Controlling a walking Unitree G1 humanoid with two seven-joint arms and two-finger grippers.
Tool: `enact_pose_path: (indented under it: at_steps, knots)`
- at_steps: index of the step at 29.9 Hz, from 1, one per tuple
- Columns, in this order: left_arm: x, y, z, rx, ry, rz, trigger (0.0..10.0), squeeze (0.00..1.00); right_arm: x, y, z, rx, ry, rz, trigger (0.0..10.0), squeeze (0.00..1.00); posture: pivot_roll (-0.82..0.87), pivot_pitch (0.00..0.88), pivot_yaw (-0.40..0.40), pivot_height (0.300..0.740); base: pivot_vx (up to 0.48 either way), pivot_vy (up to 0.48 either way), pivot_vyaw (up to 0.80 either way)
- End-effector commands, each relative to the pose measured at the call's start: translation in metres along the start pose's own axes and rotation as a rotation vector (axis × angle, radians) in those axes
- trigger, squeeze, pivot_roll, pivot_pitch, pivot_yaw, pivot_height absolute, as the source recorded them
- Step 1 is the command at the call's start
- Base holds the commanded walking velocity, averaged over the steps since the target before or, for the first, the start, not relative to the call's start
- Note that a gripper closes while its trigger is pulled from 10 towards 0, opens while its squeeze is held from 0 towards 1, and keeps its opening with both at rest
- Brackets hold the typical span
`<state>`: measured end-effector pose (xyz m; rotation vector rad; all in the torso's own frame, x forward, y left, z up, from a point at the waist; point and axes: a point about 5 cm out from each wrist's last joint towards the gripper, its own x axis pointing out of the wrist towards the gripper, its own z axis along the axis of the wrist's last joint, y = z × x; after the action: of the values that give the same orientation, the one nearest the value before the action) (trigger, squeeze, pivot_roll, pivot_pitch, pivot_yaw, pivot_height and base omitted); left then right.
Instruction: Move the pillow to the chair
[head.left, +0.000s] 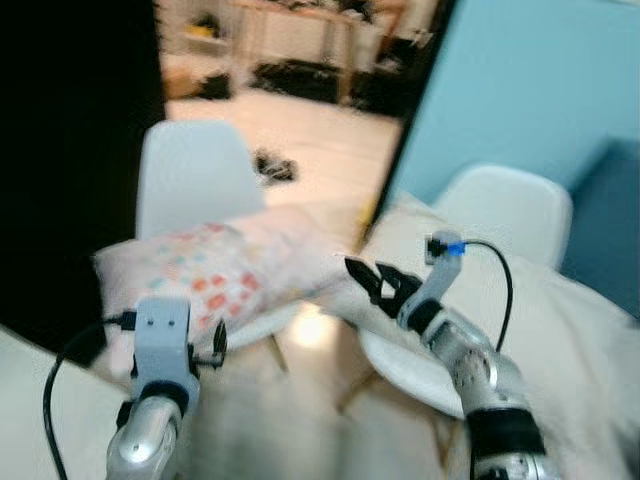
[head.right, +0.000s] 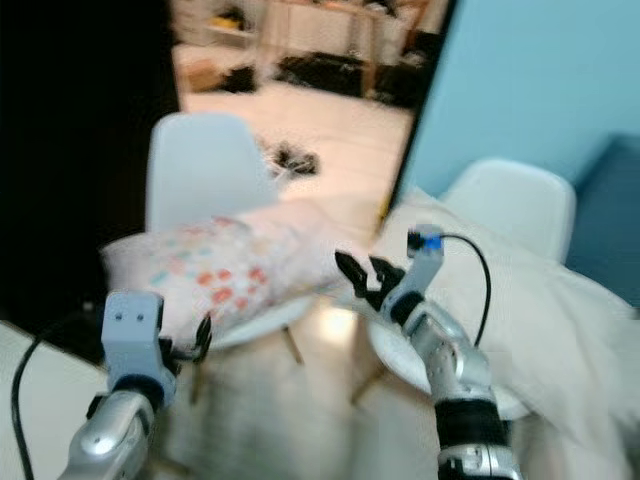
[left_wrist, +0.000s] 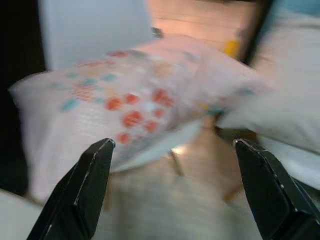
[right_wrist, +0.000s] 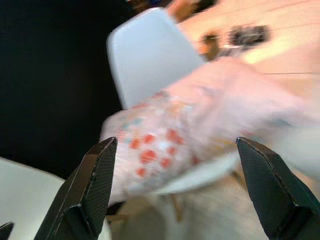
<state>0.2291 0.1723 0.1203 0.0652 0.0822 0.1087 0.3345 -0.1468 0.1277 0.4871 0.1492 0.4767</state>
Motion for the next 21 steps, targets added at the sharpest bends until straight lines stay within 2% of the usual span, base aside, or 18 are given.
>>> enact_pose_path:
  at_steps: [1,11,14,16,19,21]
  knots:
    - [-0.001,0.000,-0.002,-0.018,0.007,-0.001,10.0,0.00,0.000,-0.002,-0.001,-0.010,0.000,-0.018,10.0,0.00,0.01,0.000,-0.128,0.740,-0.326,0.000,-0.72]
    - [-0.001,0.001,0.001,-0.090,-0.023,-0.035,10.0,0.00,-0.001,-0.015,0.005,-0.038,-0.046,-0.147,10.0,0.00,0.01,0.000,-0.131,0.740,0.000,0.000,-0.71]
    - [0.002,0.008,0.003,-0.080,-0.047,-0.041,10.0,0.00,-0.003,-0.021,0.006,-0.046,-0.047,-0.178,10.0,0.00,0.01,0.000,-0.132,0.740,0.000,0.000,-0.70]
    - [0.009,0.019,0.003,-0.005,-0.066,-0.015,10.0,0.00,-0.011,-0.028,0.005,-0.101,-0.025,-0.185,10.0,0.00,0.01,0.000,-0.130,0.740,0.000,0.000,-0.70]
    - [0.009,0.019,0.003,-0.005,-0.066,-0.015,10.0,0.00,-0.011,-0.028,0.005,-0.101,-0.025,-0.185,10.0,0.00,0.01,0.000,-0.130,0.740,0.000,0.000,-0.70]
    - [0.012,0.026,0.002,0.037,-0.070,0.002,10.0,0.00,-0.030,-0.040,0.001,-0.196,0.016,-0.219,10.0,0.00,0.00,0.000,-0.123,0.740,0.000,0.000,-0.70]
